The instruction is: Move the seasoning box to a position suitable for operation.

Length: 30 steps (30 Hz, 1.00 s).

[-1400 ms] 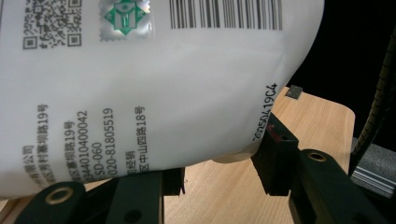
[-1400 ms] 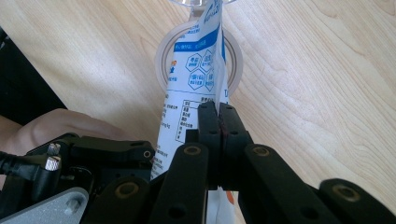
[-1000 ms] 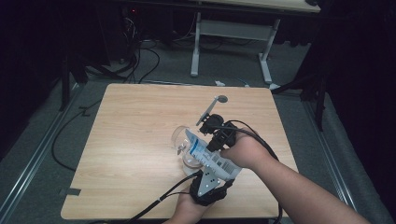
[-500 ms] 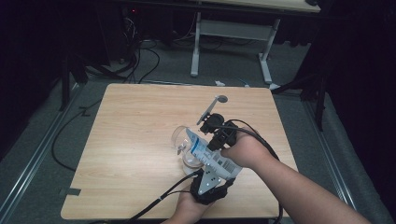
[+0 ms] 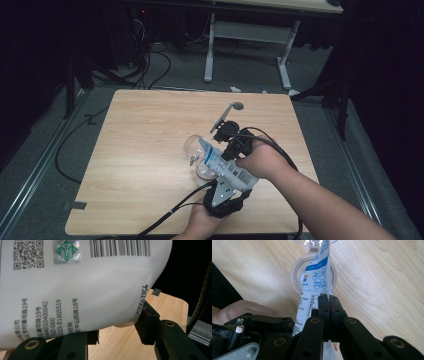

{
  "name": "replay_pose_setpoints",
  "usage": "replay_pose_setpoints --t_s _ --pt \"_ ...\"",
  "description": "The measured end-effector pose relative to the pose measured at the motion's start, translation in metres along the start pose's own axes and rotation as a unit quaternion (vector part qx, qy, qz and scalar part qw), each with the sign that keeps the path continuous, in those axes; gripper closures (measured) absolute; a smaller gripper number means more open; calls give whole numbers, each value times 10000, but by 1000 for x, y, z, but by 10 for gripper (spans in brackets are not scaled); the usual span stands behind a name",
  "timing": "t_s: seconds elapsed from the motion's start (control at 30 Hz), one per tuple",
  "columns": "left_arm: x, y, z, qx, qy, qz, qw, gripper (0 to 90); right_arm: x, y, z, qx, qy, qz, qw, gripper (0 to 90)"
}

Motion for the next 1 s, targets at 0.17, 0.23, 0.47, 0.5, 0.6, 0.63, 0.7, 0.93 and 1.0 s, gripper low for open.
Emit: replay_pose_setpoints --t_s 0.17,0.23,0.47,0.5,0.6,0.63,0.7,0.93,1.0 --pt "1 -1 1 7 17 18 10000 597 0 -1 1 23 2 -5 10000 900" --pt "1 -1 1 6 19 21 10000 597 0 -2 2 30 21 24 10000 899" --pt "1 -2 1 -6 30 27 10000 597 0 -2 3 41 26 9 10000 900" --pt "1 -2 2 -7 34 25 10000 597 0 -2 3 43 27 8 10000 900" --pt "1 -2 2 -17 49 26 10000 597 1 -2 3 53 24 22 10000 900" --pt "1 -1 3 -22 53 21 10000 597 1 -1 3 50 36 12 10000 900" --pt "1 -1 3 -29 56 23 10000 598 2 -1 3 45 24 2 10000 900" --pt "1 -2 3 -23 60 32 10000 597 2 -2 4 46 40 15 10000 900" --pt "1 -1 3 -17 64 27 10000 597 2 -1 3 45 32 10 10000 900"
Point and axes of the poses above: each handheld gripper's, and its own axes: x roughly backward along the jaws, z roughly out of its top, y roughly to its right, the point moved 10 cm from there along -x, roughly forward along the jaws, and after that the axes turned 1 degree about -x, right-handed, at the moved point
